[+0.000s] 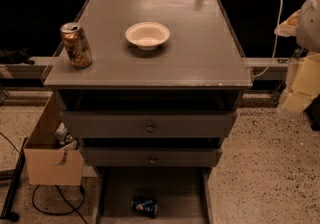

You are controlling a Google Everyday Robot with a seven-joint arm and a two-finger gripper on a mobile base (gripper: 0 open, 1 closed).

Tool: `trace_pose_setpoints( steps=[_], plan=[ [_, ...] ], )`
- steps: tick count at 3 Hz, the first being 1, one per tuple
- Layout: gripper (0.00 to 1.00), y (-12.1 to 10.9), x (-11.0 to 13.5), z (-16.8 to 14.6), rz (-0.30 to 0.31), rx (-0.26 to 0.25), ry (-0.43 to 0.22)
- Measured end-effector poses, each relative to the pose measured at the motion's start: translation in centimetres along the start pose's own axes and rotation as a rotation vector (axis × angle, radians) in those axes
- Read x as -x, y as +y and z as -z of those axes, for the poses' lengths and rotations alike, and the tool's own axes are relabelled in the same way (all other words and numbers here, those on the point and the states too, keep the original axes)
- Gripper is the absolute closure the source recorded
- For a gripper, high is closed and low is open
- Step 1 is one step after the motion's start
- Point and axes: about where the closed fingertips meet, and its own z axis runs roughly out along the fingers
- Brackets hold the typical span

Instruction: Pick pepsi can from bottom drawer and place on counter

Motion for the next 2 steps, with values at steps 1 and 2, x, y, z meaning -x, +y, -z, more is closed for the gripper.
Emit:
trace_pose_setpoints(
  steps=[1, 2],
  plan=[
    [0.00, 0.00, 0.00, 0.00, 0.000, 0.000, 0.000],
    [0.00, 0.36, -0.09, 0.03, 0.003, -0.018, 0.008]
  ],
)
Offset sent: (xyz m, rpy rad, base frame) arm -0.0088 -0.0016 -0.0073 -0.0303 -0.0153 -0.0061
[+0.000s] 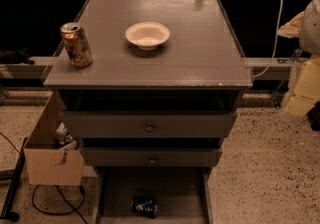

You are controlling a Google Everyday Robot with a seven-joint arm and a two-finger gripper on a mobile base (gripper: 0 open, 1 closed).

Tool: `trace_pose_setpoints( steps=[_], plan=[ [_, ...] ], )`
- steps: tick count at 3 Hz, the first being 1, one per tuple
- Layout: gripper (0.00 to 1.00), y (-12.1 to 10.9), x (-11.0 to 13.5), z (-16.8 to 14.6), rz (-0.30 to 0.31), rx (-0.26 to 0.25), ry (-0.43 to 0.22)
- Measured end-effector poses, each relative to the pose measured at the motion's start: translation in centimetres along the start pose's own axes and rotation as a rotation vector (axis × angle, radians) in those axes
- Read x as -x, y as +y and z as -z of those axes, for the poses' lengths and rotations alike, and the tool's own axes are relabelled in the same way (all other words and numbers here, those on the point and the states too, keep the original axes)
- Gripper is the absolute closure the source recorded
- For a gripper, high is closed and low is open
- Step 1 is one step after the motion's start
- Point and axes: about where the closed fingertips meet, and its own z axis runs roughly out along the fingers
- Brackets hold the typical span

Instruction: Pick pepsi can from bottom drawer and place on counter

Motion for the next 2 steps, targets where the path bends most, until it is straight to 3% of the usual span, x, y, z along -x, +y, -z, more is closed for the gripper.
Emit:
trace_pose_setpoints(
  steps=[1, 2],
  plan=[
    [0.00, 3.0, -1.3, -2.2, -0.017, 0.037, -0.069],
    [0.00, 7.1, -2.2, -6.0, -0.074, 0.098, -0.219]
  ],
)
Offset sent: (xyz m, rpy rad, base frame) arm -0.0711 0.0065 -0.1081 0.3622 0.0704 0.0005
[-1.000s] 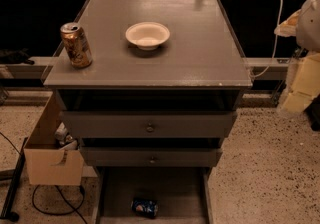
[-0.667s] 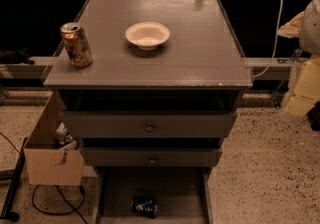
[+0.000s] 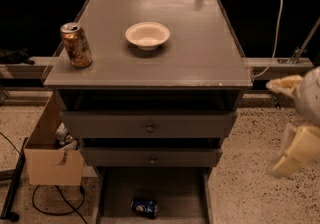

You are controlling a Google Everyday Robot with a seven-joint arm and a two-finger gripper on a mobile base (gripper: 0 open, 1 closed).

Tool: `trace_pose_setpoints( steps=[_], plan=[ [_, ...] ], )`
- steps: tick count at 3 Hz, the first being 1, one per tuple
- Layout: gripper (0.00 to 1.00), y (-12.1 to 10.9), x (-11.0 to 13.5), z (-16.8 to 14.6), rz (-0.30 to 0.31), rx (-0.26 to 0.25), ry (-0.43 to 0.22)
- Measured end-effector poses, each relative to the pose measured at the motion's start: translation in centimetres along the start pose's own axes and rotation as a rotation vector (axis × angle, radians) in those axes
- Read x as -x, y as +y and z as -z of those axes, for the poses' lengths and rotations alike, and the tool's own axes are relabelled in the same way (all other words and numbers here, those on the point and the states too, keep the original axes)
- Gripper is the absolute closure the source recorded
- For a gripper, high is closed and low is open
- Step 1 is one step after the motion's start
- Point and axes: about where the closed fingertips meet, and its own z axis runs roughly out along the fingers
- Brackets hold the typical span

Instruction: Pick pepsi can from bottom drawer and place on counter

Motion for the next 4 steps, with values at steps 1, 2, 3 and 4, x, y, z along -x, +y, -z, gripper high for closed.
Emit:
trace_pose_setpoints(
  steps=[1, 2, 3, 4],
  plan=[
    [0.00, 2.4, -0.6, -2.5, 0.012, 0.027, -0.148],
    [0.00, 5.3, -1.1, -7.3, 0.016, 0.100, -0.239],
    [0.00, 5.8, -0.6, -8.3, 0.007, 0.103, -0.241],
    [0.00, 7.4, 0.5, -11.4, -0.057, 0.117, -0.288]
  ],
)
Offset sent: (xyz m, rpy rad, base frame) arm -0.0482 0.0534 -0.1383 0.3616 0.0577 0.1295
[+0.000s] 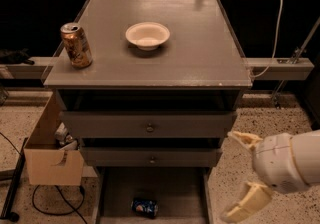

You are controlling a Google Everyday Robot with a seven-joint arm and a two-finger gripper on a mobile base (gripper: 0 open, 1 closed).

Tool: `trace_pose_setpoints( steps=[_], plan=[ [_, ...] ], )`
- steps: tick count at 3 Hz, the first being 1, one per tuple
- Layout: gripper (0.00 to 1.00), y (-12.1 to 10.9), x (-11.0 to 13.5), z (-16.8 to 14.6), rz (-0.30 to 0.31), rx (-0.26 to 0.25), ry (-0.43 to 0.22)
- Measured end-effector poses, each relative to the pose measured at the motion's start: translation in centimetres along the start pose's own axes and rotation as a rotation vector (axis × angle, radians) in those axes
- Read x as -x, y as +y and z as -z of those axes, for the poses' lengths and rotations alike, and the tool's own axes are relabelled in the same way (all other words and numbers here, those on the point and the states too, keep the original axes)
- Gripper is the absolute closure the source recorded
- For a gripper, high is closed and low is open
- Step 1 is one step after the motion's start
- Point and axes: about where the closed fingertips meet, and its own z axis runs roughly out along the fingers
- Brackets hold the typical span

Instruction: Pick pepsi can from bottom drawer and place on counter

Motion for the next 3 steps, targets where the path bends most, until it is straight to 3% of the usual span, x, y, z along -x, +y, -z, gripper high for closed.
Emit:
trace_pose_setpoints(
  steps=[1, 3],
  plan=[
    [0.00, 1.7, -1.5, -6.8, -0.101, 0.002, -0.075],
    [0.00, 1.7, -5.4, -13.8, -0.160, 0.001, -0.086]
  ],
)
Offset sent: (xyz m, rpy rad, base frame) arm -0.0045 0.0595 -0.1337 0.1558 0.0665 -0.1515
